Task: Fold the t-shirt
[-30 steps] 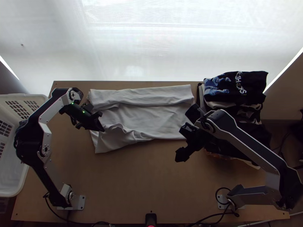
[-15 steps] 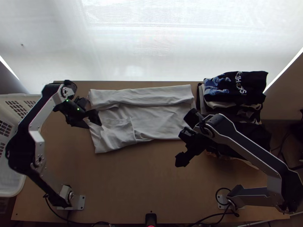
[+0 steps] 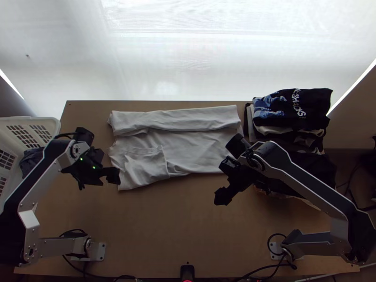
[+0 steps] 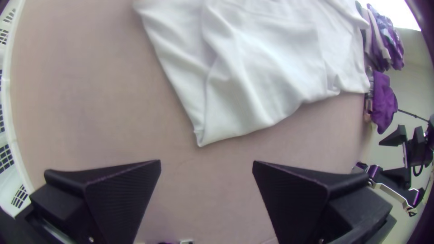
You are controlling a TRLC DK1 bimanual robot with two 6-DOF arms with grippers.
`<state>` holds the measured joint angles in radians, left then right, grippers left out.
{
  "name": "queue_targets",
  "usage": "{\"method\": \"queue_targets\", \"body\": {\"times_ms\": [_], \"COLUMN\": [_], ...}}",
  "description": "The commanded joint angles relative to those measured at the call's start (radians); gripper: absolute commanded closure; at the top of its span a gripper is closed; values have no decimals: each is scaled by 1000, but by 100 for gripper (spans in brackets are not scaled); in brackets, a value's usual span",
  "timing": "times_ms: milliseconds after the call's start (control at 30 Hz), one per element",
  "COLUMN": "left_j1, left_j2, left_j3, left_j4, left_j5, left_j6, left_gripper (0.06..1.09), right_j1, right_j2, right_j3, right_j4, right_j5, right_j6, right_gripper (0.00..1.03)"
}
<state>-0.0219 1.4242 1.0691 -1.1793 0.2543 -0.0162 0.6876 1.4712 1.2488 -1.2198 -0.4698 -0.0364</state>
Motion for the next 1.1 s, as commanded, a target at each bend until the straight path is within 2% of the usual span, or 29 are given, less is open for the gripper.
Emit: {"method": "queue_targets", "body": {"times_ms": [0, 200, 400, 667, 933, 967, 1067], "left_j1": [-101, -141, -92, -39, -10, -10, -6], "left_j2": [-8, 82, 131, 176, 196, 196, 190], "left_j3": [-167, -152, -146, -136, -109, -106, -97], "left_j4": [178, 253, 276, 291, 305, 302, 302], "left_j5": [60, 63, 48, 48, 83, 100, 143], "left_j6": [-73, -102, -70, -16, -28, -31, -31], "left_gripper": [10, 10, 10, 11, 11, 11, 25], "right_j1": [10, -2, -45, -45, -43, -42, -42], "right_j2": [-6, -48, -83, -78, -55, -52, -43], "right_j3": [3, -14, -42, -52, -48, -46, -35], "right_j4": [6, -10, -15, -14, -14, -14, -14], "right_j5": [2, 2, 2, 2, 2, 2, 2], "right_j6": [13, 13, 10, 10, 6, 4, 3], "right_gripper": [5, 5, 5, 5, 5, 5, 5]}}
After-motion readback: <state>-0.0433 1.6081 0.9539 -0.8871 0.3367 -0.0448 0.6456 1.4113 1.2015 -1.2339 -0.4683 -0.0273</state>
